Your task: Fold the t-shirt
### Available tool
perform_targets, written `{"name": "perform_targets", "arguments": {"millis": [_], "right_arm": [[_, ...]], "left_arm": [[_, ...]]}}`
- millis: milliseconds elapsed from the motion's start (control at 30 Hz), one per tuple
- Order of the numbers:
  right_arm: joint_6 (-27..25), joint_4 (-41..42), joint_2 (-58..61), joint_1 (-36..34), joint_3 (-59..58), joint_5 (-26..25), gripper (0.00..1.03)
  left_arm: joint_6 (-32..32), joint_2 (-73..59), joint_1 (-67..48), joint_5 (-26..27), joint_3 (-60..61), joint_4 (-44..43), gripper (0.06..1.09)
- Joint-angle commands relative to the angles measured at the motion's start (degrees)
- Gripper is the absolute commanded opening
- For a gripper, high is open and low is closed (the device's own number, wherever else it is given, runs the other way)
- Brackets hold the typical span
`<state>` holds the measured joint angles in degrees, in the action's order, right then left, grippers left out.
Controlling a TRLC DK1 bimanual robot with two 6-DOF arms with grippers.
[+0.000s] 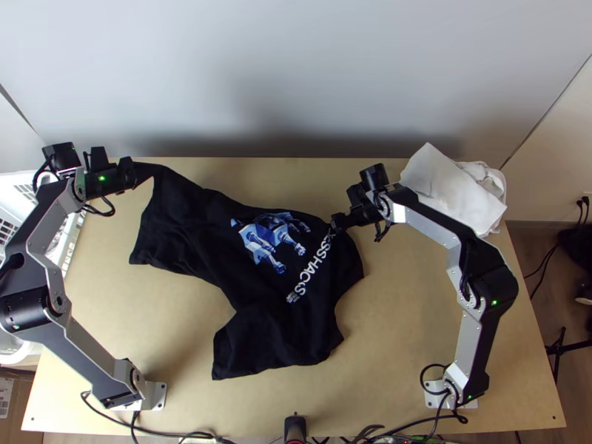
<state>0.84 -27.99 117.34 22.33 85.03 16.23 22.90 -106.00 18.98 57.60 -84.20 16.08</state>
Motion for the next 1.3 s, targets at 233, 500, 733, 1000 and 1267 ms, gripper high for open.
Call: {"name": "perform_targets", "arguments": {"millis": [233,500,733,1000,1267], "right_arm": [[2.59,1.01,-0.18,1.67,-1.71,0.73,0.47],[5.84,0.39,-1.41,2.02,-2.51,1.70,0.47],[7.07,0.21,-2.55,2.55,-3.38,1.70,0.03],[9.35,0.21,-4.40,1.93,-4.09,1.70,0.03],[10.23,1.18,-13.54,-0.88,-4.88,0.21,0.03]], "left_arm": [[0.04,0.44,0.18,-0.12,0.36,0.01,0.09],[0.04,0.35,0.27,-0.12,-0.17,0.01,0.09],[0.13,-0.18,0.18,-0.12,-0.52,0.01,0.09],[0.13,0.35,0.44,-0.12,-0.79,0.10,0.09],[-8.31,5.01,-2.37,-0.30,-4.74,11.35,0.09]]}}
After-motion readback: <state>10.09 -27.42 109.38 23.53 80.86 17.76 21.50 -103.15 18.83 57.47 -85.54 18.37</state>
